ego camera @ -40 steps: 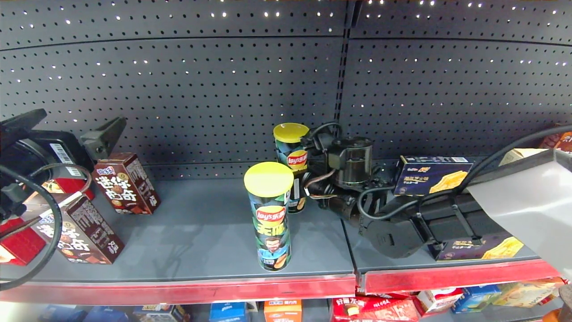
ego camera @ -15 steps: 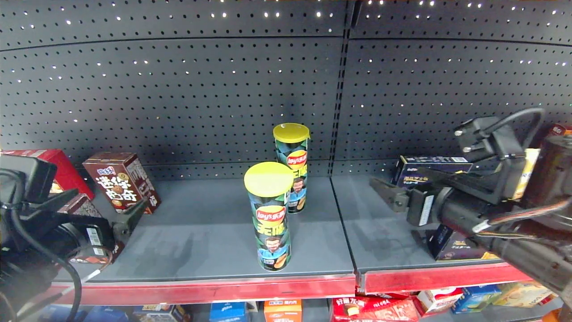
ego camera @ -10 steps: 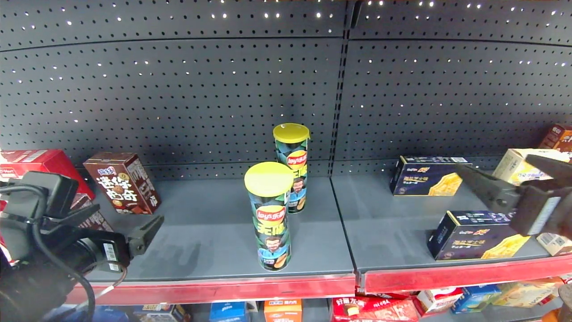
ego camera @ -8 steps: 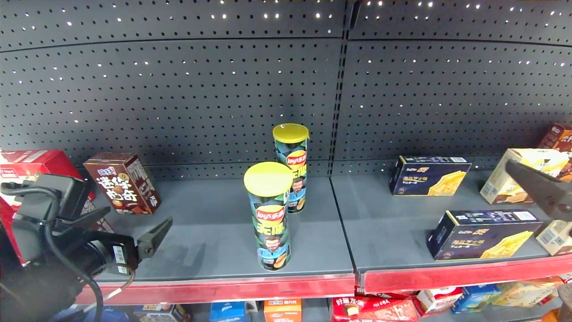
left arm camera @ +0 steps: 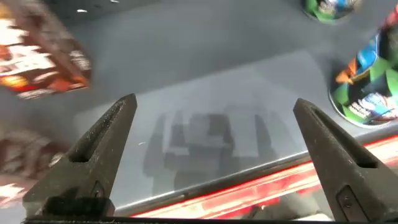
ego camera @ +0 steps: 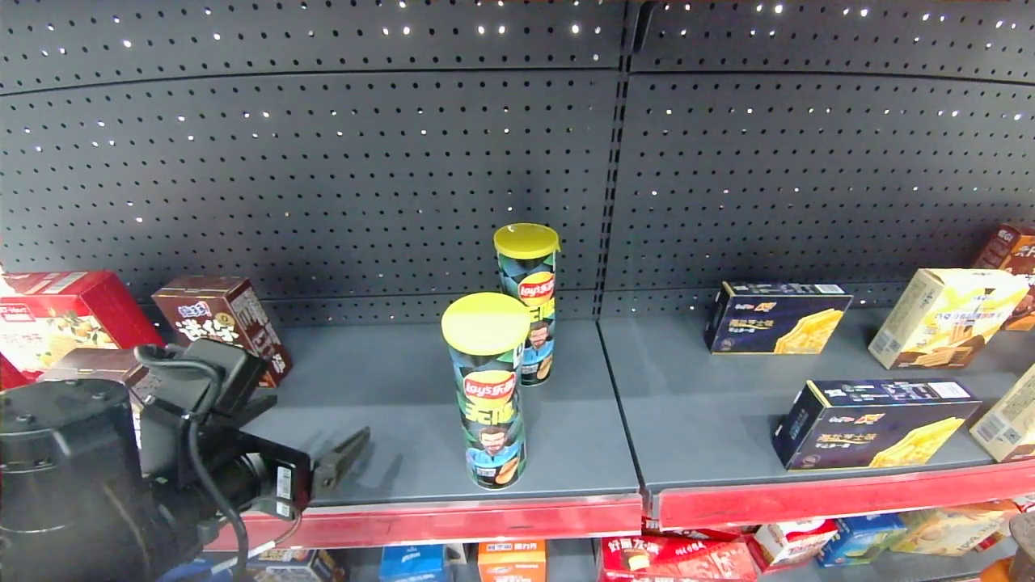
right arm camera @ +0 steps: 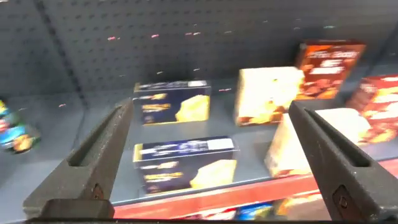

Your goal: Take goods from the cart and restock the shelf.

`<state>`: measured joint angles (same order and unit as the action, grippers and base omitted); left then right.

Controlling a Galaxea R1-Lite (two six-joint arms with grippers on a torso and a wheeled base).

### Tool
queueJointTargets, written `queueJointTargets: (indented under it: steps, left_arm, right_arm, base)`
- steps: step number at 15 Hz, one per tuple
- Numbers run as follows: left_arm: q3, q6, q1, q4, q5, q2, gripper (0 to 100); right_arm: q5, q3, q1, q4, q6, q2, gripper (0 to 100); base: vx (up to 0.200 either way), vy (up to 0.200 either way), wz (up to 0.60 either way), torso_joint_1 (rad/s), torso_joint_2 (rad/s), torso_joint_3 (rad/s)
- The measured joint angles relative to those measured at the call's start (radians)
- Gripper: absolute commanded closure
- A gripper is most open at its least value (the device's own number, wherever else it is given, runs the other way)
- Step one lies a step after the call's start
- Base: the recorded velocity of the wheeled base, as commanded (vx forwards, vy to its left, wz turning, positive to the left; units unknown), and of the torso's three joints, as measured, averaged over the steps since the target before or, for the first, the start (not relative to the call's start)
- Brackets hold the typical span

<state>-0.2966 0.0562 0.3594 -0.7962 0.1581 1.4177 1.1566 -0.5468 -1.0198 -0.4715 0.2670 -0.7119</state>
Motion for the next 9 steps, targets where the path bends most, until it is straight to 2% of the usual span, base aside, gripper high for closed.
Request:
queueJointTargets:
  steps: [4, 9]
  left_arm:
    - [-0.097, 0.022, 0.054, -0.004, 0.000, 0.128, 0]
    - [-0.104, 0.021, 0.145, -0.004, 0.001, 0.185, 0]
  right_arm:
    - [0.006, 0.018, 0.020, 0.005, 0.064, 0.106, 0]
    - [0.005, 0.047, 0.026, 0.005, 0.070, 0.152, 0]
  base:
    - [0.000, 0.000, 0.00, 0.000, 0.00, 0.000]
    - [0.000, 0.000, 0.00, 0.000, 0.00, 0.000]
